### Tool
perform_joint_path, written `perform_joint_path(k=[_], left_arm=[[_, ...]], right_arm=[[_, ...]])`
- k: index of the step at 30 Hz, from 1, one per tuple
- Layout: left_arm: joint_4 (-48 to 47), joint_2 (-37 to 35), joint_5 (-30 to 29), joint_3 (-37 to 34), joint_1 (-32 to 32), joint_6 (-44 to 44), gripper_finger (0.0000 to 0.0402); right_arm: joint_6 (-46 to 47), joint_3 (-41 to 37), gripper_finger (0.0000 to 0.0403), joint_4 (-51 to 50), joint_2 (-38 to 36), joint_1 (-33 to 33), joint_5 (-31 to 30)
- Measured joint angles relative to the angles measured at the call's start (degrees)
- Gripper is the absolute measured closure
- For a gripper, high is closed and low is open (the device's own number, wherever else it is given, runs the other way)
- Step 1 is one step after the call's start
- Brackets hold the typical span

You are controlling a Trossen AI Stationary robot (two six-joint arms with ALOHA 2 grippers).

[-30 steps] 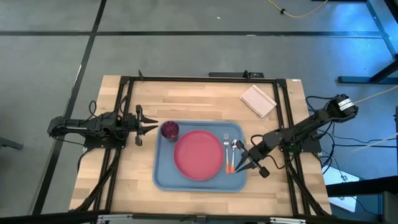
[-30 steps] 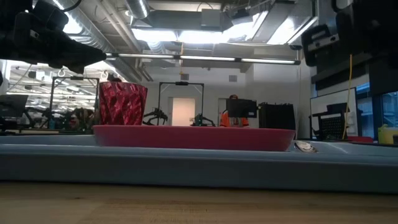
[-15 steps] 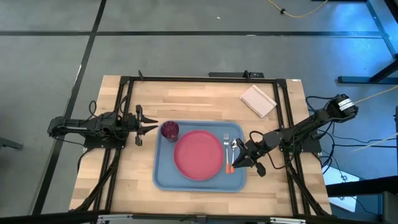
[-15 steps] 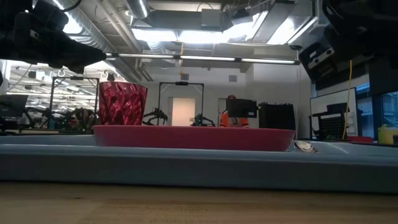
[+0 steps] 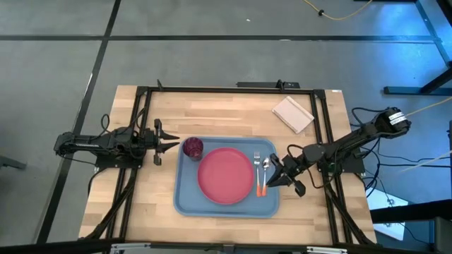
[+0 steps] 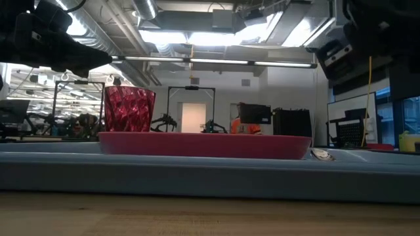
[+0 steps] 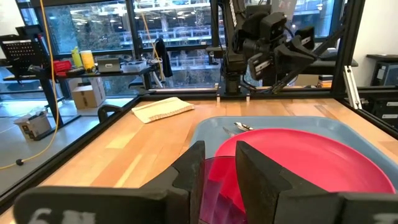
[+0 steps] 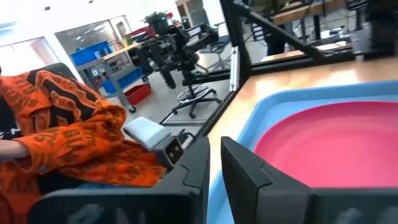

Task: Pick and place plate/cup/fork/spoon on tray
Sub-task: Return to Home Position

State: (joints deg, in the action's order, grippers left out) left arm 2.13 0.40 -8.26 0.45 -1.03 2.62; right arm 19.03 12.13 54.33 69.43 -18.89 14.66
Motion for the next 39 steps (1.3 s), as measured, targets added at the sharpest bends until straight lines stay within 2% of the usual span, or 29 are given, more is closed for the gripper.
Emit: perform_joint_path(k=[3,9,13,24,30,34,39], left_arm=[[0.0,0.0,0.0,0.0,0.0,0.0,0.0319],[0.0,0.0,0.0,0.0,0.0,0.0,0.0319],[0.0,0.0,0.0,0.0,0.0,0.0,0.0319],[0.0,0.0,-0.2,0.0,0.0,0.0,0.0319],[0.0,0.0,-0.2,0.0,0.0,0.0,0.0319],[0.0,0.0,-0.2,0.0,0.0,0.0,0.0319],[0.0,0.0,-0.2,0.0,0.0,0.0,0.0319]], right_arm=[[0.0,-3.0,0.0358,2.0,-2.0,1.4,-0.7],[2.0,-9.8,0.0358,4.9,-6.0,2.6,-6.8],[3.2,-11.8,0.0358,5.8,-7.8,2.6,-7.0],[3.0,-11.8,0.0358,4.2,-15.7,5.3,2.0],[3.2,-11.8,0.0358,-6.1,-20.6,9.2,1.6],[4.5,-11.8,0.0358,-7.1,-22.2,10.4,2.0],[3.2,-11.8,0.0358,-7.1,-22.4,10.5,6.0]])
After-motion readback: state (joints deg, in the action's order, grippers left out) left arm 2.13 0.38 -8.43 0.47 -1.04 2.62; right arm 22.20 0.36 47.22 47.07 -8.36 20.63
